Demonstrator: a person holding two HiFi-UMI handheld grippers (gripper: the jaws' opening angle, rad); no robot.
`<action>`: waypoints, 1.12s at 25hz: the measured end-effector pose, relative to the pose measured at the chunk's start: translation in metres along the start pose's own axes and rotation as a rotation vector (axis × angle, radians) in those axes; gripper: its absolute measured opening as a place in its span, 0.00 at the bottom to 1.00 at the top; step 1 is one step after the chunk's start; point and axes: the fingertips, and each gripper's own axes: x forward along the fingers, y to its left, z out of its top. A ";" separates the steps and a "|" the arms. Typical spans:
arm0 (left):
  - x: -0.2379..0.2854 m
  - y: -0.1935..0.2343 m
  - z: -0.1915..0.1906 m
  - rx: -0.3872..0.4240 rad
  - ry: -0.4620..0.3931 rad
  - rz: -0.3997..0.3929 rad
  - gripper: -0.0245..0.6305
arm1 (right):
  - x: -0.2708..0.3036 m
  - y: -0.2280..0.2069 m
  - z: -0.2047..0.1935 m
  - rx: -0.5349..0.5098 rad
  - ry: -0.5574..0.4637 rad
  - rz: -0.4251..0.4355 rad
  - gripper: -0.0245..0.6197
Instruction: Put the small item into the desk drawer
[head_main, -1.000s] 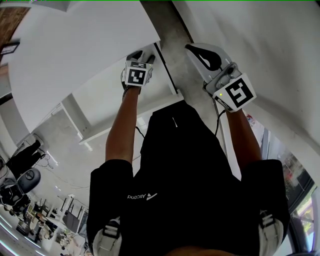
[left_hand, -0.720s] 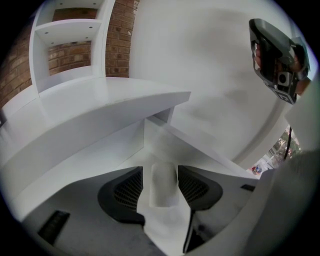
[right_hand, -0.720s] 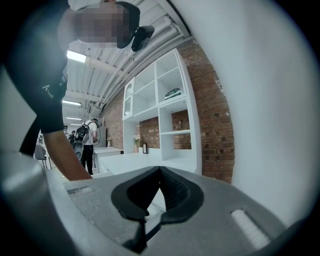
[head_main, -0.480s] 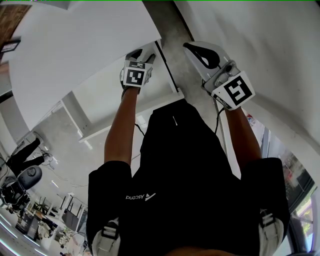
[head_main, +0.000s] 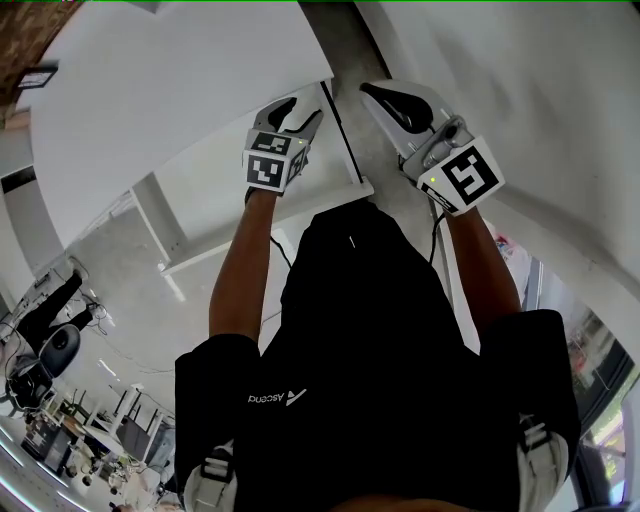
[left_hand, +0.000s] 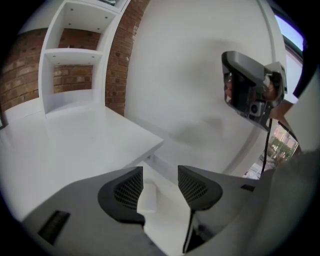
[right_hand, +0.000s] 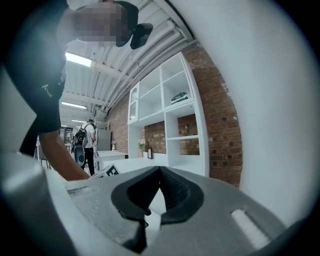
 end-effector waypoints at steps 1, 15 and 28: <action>-0.007 -0.006 0.007 0.002 -0.025 -0.011 0.36 | 0.000 0.002 0.002 -0.002 -0.005 0.004 0.04; -0.119 -0.050 0.104 0.060 -0.422 -0.001 0.08 | 0.003 0.034 0.033 -0.045 -0.081 0.035 0.04; -0.222 -0.078 0.156 0.142 -0.658 0.043 0.04 | -0.003 0.085 0.075 -0.060 -0.151 0.064 0.04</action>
